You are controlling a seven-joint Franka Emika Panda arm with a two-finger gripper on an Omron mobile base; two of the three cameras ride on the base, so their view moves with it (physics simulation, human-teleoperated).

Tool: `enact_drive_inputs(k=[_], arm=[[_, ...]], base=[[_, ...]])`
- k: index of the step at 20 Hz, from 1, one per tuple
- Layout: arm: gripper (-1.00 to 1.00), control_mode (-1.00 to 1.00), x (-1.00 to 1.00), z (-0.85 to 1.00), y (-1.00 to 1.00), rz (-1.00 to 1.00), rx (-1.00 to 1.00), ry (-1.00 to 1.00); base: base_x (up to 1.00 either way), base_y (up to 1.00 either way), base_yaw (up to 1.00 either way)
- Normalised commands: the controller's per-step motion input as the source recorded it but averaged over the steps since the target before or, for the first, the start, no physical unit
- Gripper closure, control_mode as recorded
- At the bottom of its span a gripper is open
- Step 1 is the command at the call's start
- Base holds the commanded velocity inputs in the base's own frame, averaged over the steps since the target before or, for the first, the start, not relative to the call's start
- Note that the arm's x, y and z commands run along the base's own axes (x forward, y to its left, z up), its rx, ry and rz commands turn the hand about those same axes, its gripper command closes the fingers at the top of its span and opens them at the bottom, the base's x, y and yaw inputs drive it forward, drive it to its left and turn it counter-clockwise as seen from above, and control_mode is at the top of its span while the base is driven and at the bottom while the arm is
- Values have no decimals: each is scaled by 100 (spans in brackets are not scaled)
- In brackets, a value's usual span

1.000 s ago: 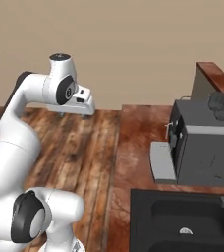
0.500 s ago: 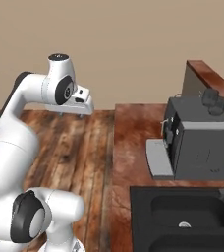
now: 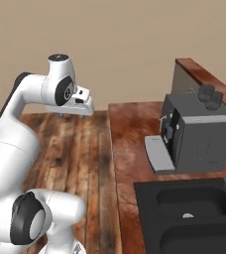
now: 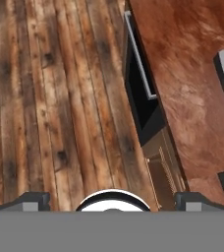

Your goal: Open the dishwasher door and pull out the top rack.

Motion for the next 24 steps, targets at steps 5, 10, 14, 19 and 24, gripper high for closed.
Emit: enact_drive_inputs(k=[5,10,14,19,24], arm=[[-100,100,0,0,0,0,0,0],[-100,100,0,0,0,0,0,0],[-100,100,0,0,0,0,0,0],[-100,-100,0,0,14,-1,-4,0],[-100,-100,2,-16,40,-6,-12,0]], base=[[-2,34,-19],[0,41,-12],[0,38,-6],[0,23,-2],[0,0,0]])
